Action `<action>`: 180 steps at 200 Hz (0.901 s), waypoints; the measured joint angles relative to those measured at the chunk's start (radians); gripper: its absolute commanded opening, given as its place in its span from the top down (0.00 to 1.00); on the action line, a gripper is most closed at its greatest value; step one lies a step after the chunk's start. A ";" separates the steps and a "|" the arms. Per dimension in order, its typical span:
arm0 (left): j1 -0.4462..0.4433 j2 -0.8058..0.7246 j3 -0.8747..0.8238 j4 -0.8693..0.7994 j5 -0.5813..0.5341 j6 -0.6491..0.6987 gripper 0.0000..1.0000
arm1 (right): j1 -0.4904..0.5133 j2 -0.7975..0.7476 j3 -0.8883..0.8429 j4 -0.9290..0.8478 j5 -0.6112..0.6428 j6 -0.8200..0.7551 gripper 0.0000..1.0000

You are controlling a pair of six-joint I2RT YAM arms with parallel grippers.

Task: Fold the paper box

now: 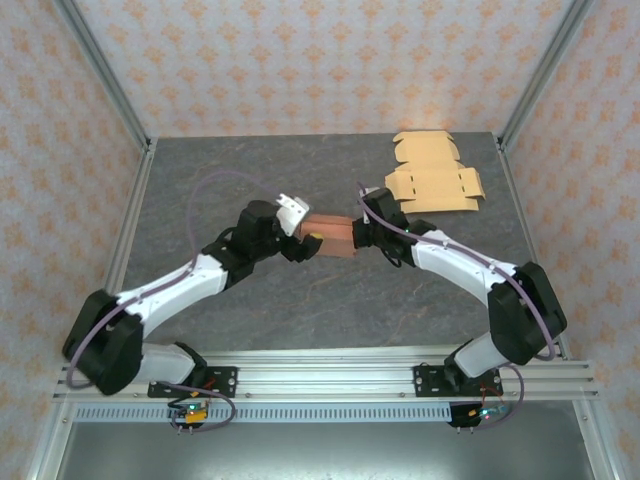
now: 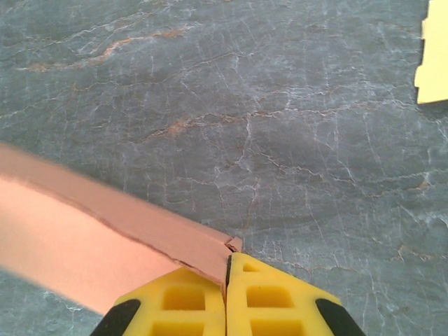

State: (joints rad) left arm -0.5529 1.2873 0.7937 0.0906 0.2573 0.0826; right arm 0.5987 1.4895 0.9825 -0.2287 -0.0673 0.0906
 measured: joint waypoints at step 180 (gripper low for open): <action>0.226 0.220 0.160 -0.003 0.094 -0.245 0.36 | 0.034 0.093 0.141 -0.062 0.067 -0.109 0.91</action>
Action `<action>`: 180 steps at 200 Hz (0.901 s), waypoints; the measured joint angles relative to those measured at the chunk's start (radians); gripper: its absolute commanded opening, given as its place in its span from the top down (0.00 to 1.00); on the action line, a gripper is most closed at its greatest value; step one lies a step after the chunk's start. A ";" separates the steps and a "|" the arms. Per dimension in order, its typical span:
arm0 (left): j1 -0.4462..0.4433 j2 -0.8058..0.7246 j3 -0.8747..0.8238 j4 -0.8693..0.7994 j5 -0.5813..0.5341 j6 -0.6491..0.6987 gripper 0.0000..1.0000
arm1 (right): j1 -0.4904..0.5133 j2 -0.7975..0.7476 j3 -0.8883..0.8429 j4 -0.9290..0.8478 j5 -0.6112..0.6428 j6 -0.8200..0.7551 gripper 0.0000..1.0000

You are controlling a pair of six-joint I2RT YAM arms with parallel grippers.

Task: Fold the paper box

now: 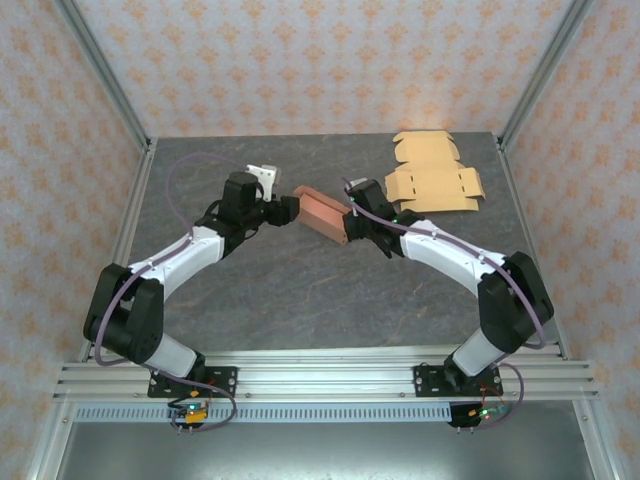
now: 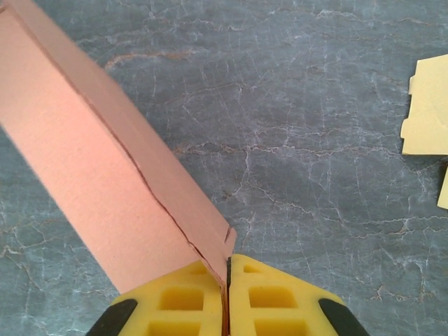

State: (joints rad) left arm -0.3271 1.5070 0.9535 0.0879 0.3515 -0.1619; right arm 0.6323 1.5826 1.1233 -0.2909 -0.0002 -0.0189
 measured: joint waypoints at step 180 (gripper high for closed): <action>0.046 0.095 0.101 -0.127 0.213 0.157 0.59 | -0.019 0.114 0.149 -0.133 -0.100 -0.323 0.89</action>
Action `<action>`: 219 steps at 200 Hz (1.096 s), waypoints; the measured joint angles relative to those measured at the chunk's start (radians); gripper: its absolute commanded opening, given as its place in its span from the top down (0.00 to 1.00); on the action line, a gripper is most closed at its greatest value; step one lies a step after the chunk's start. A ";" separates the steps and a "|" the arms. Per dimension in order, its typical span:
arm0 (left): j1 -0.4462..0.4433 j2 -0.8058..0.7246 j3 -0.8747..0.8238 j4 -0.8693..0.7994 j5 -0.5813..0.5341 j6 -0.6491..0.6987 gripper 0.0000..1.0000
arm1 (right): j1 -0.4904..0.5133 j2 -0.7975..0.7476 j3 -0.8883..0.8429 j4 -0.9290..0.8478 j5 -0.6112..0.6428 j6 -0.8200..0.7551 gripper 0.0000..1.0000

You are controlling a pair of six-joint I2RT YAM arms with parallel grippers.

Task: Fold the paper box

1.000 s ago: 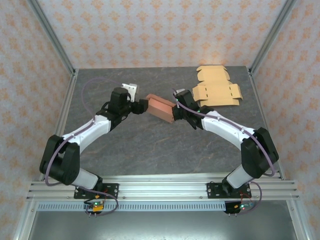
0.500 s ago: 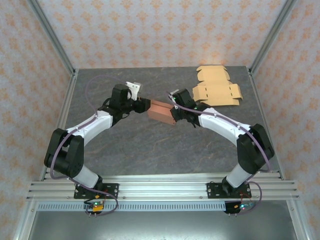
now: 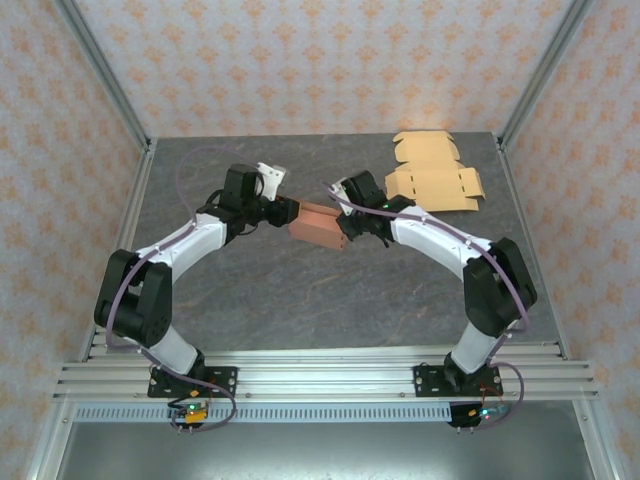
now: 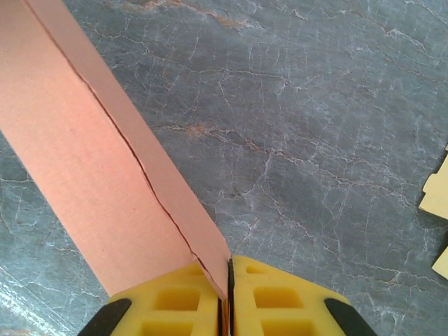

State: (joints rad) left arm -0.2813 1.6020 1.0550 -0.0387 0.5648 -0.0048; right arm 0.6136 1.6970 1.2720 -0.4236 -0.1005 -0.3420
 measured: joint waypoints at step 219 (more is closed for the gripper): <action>0.000 0.059 0.032 -0.086 0.060 0.050 1.00 | -0.008 0.017 0.022 -0.002 -0.068 0.088 0.85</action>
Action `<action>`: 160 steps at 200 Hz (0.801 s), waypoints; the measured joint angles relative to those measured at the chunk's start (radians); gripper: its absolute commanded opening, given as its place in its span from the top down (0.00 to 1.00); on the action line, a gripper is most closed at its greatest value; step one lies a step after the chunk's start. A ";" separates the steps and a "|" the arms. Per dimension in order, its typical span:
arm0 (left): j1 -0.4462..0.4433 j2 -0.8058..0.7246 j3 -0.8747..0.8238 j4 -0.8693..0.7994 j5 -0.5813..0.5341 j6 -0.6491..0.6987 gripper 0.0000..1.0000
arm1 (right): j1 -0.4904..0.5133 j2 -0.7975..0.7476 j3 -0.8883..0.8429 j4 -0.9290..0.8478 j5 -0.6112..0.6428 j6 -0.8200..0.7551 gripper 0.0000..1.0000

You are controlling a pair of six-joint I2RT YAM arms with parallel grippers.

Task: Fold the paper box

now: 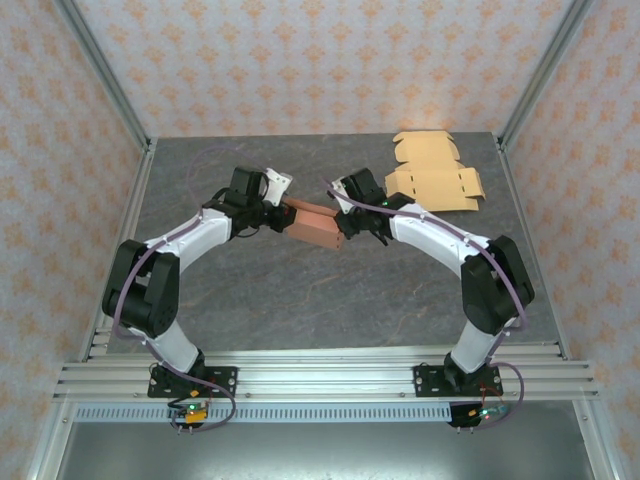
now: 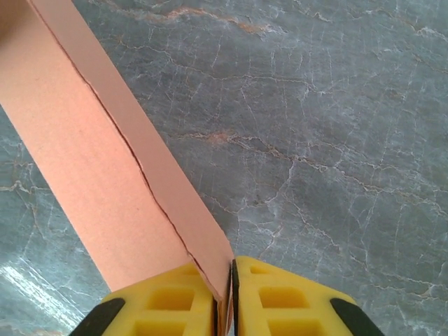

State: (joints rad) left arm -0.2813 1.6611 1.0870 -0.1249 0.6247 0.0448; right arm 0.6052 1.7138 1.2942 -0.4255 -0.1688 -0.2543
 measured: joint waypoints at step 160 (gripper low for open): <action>0.018 -0.153 -0.027 -0.083 -0.188 0.040 0.44 | -0.047 0.000 0.005 0.000 -0.113 -0.100 0.94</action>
State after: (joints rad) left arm -0.2638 1.5085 1.0595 -0.2077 0.4370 0.0845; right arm 0.5579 1.7138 1.2987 -0.4255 -0.2817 -0.3538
